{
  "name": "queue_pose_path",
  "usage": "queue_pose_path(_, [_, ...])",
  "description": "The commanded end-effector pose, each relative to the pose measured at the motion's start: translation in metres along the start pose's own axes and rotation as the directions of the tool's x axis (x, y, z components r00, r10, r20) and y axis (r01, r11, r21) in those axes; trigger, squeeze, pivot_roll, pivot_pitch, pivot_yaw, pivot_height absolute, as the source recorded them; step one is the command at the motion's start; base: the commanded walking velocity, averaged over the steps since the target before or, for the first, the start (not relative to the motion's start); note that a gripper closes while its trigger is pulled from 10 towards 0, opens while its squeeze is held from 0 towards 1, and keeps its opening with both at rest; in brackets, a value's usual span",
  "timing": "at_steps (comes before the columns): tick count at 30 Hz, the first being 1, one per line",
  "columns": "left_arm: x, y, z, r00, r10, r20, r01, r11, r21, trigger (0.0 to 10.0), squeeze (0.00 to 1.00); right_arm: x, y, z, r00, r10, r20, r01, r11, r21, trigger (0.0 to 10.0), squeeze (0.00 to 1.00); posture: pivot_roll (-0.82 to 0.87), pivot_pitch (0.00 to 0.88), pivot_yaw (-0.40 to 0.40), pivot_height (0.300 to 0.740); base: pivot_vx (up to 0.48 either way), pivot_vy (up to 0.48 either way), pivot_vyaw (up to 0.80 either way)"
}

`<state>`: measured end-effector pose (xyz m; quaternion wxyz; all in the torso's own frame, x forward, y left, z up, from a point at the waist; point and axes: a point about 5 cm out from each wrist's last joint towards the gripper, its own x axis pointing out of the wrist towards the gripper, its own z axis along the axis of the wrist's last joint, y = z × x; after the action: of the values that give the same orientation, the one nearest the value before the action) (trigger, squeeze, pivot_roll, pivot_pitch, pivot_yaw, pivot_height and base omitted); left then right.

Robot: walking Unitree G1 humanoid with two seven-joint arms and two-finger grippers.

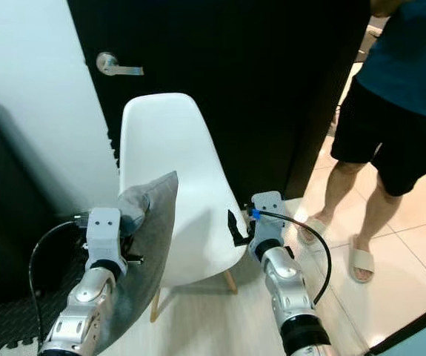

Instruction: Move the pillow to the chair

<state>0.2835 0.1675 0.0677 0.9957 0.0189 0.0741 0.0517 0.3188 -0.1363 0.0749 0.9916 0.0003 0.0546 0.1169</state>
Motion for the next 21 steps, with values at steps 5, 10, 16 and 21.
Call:
queue_pose_path(5, [0.0029, 0.0010, 0.0140, 0.998, 0.017, 0.055, -0.017, 1.000, 0.002, 10.0, 0.00, 0.0014, 0.0000, -0.0001, 1.000, 0.000, 0.005, 0.000, 1.000, 0.008, 10.0, 0.00, 0.05, 0.049, -0.007, 0.740, 0.000, 0.000, 0.00])
queue_pose_path(10, [0.0025, 0.0009, 0.0148, 0.998, 0.018, 0.060, -0.018, 1.000, -0.004, 10.0, 0.00, 0.0011, 0.0002, -0.0011, 1.000, 0.004, 0.001, -0.004, 1.000, 0.008, 10.0, 0.00, 0.05, 0.049, -0.008, 0.740, 0.000, 0.000, 0.00])
queue_pose_path(16, [0.0021, 0.0019, 0.0165, 0.997, 0.025, 0.069, -0.024, 1.000, -0.014, 10.0, 0.00, 0.0009, 0.0010, -0.0024, 1.000, 0.009, -0.003, -0.009, 1.000, 0.005, 10.0, 0.00, 0.05, 0.047, -0.012, 0.740, 0.000, 0.000, 0.00])
queue_pose_path(21, [0.0007, -0.0001, 0.0234, 0.993, -0.001, 0.115, 0.008, 0.998, -0.064, 10.0, 0.00, 0.0009, 0.0011, -0.0025, 1.000, 0.013, -0.003, -0.013, 1.000, 0.004, 10.0, 0.00, 0.05, 0.044, -0.013, 0.740, 0.000, 0.000, 0.00])
